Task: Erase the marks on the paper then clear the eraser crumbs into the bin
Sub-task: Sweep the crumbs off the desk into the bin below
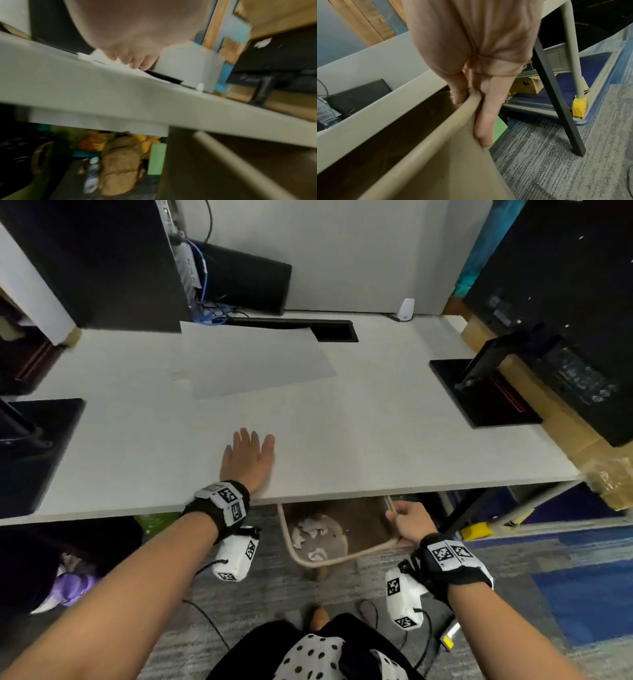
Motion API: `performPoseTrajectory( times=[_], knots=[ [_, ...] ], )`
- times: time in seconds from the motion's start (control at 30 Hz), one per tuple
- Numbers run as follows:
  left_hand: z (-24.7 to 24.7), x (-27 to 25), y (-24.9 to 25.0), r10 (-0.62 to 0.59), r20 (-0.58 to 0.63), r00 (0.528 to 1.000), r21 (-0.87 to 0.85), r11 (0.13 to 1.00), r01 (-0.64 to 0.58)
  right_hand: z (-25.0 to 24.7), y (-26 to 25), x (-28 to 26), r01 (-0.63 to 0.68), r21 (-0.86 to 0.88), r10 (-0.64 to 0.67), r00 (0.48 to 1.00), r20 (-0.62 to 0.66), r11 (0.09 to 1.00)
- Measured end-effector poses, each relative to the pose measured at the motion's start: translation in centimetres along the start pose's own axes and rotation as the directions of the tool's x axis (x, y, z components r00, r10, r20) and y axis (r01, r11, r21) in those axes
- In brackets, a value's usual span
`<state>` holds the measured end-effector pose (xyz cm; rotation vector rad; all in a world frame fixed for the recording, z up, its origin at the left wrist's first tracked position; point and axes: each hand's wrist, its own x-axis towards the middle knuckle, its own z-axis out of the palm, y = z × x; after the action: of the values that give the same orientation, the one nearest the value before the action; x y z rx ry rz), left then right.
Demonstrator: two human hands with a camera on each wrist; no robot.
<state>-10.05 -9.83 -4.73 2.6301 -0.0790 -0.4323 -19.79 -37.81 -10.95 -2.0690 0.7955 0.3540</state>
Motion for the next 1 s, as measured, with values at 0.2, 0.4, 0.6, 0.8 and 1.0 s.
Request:
performPoseTrajectory(
  times=[0.2,0.4,0.6,0.8,1.0],
  knots=[
    [3.6,-2.2,3.1,0.278,0.227,0.933,0.107,0.945,-0.308,1.8,-0.3,0.8,0.012,-0.004,-0.012,0.998,0.061,1.0],
    [4.3,-6.1,4.5,0.443,0.432,0.785,-0.14,0.893,-0.427,2.4,0.4,2.0,0.025,-0.003,-0.025,0.996,0.082,1.0],
    [-0.2,-2.4,-1.7,0.027,-0.114,0.993,-0.269,0.961,-0.057,2.0,-1.1,0.7,0.027,0.061,-0.033,0.995,0.098,0.998],
    [4.2,-3.0,4.5,0.247,0.273,0.93,0.086,0.956,-0.28,1.2,-0.6,1.2,0.026,0.062,-0.029,0.998,0.061,0.998],
    [2.1,-2.0,9.5,0.347,0.418,0.839,-0.475,0.871,-0.124,-0.5,0.0,1.5,-0.011,0.128,0.007,0.999,0.032,0.992]
  ],
)
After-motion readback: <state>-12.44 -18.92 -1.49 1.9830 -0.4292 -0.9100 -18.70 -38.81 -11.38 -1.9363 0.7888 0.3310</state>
